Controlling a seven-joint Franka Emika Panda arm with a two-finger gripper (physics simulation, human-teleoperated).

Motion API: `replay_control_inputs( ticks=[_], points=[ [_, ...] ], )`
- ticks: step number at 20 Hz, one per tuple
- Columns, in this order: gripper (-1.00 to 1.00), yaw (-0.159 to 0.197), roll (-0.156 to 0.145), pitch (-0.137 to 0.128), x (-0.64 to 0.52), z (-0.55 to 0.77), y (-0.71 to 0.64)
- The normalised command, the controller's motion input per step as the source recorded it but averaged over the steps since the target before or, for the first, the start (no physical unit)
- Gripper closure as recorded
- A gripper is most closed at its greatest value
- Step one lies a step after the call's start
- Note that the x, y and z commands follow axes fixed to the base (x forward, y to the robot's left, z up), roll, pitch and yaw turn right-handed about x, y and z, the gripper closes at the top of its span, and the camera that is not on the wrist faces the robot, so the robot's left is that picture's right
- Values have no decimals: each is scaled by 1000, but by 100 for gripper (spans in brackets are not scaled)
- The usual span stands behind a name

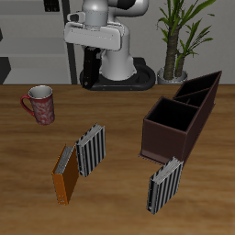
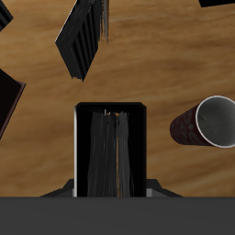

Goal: Place the black book into the left desk caddy's left compartment

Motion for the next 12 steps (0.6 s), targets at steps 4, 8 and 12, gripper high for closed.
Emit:
replay_control_inputs(
  ticks=[4,8,12],
  points=[
    [100,-44,-20,-1,-294,44,219],
    [100,-36,-18,5,-309,-6,140],
    [100,6,29,5,-330,-30,230]
  ],
)
